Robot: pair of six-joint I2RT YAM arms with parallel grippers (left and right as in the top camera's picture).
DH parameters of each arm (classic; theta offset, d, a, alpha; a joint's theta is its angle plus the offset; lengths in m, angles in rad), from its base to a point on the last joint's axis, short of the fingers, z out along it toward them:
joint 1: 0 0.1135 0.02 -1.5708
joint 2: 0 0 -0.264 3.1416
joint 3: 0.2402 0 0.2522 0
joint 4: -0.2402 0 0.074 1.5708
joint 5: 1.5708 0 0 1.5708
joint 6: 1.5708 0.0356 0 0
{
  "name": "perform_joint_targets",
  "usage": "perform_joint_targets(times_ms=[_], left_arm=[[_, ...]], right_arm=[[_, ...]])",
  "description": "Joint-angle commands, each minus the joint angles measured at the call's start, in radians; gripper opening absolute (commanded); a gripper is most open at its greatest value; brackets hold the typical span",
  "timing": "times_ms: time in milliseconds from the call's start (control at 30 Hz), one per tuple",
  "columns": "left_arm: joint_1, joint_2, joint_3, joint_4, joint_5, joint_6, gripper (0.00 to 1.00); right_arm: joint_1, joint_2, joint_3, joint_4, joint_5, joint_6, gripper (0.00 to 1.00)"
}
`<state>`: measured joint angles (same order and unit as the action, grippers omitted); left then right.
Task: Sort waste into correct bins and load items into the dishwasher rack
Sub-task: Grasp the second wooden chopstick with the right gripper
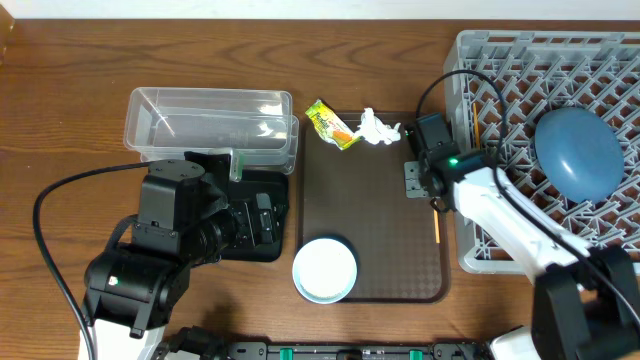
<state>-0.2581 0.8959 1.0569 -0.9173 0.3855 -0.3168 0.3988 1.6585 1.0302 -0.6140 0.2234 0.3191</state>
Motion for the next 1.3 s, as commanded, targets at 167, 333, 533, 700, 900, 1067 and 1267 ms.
perform_joint_targets(times_ms=[167, 333, 533, 700, 900, 1067, 1267], left_arm=[[0.0, -0.002, 0.023, -0.002, -0.006, 0.01, 0.89], [0.0, -0.002, 0.023, -0.002, -0.006, 0.01, 0.89], [0.0, -0.002, 0.023, -0.002, -0.006, 0.01, 0.89], [0.0, -0.002, 0.023, -0.002, -0.006, 0.01, 0.89], [0.0, -0.002, 0.023, -0.002, -0.006, 0.01, 0.89], [0.0, -0.002, 0.023, -0.002, -0.006, 0.01, 0.89], [0.0, -0.002, 0.023, -0.002, -0.006, 0.01, 0.89]], right_arm=[[0.005, 0.157, -0.006, 0.025, 0.06, 0.03, 0.28], [0.006, 0.19, -0.006, 0.019, 0.034, 0.055, 0.24], [0.008, 0.19, -0.006, 0.013, -0.056, 0.054, 0.13], [0.008, 0.165, -0.004, 0.012, -0.056, 0.005, 0.24], [0.008, 0.03, -0.004, 0.001, -0.059, -0.052, 0.29], [-0.003, -0.022, -0.004, 0.004, -0.041, -0.055, 0.35], [-0.015, 0.047, -0.005, 0.005, -0.013, -0.049, 0.35]])
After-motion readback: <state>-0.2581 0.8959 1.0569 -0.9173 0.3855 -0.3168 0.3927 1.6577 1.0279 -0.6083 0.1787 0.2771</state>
